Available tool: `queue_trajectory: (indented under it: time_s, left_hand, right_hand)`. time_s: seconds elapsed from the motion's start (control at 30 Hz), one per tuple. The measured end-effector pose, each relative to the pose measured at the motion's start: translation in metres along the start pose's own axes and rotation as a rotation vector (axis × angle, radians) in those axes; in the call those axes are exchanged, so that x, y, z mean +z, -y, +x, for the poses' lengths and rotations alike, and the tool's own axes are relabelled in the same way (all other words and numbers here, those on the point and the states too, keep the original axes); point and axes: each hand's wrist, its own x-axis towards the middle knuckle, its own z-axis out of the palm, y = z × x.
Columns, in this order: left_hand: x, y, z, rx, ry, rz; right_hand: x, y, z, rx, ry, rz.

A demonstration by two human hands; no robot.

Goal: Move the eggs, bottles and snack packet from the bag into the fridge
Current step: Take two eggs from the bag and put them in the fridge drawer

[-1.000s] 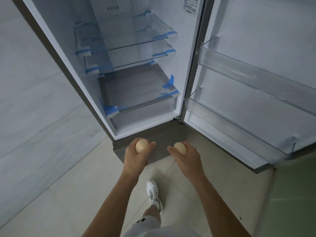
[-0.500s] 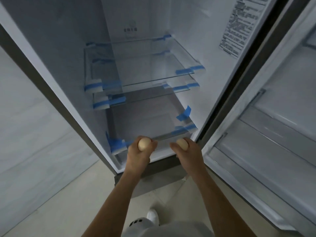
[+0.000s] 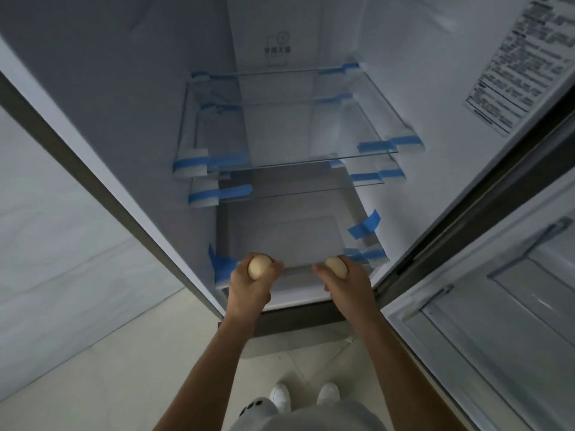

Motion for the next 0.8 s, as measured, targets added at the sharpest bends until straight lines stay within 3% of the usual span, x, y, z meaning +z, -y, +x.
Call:
queue_trajectory:
  time_s: [0.3,0.57,0.7,0.8]
  left_hand:
    - [0.023,0.012,0.016,-0.083,-0.055,0.027]
    - [0.036,0.031,0.044,-0.156,-0.014,0.069]
    - [0.039,0.051,0.068,-0.149,-0.055,0.167]
    - [0.041,0.063,0.084,-0.087,-0.096,0.346]
  right_hand:
    - [-0.014,-0.020,0.033,0.060,0.091,0.015]
    - [-0.005,-0.036,0.065,0.367,0.161,0.157]
    - [0.004,-0.045,0.083,0.278,0.171,0.109]
    - [0.013,-0.058,0.096,0.147,0.108,-0.074]
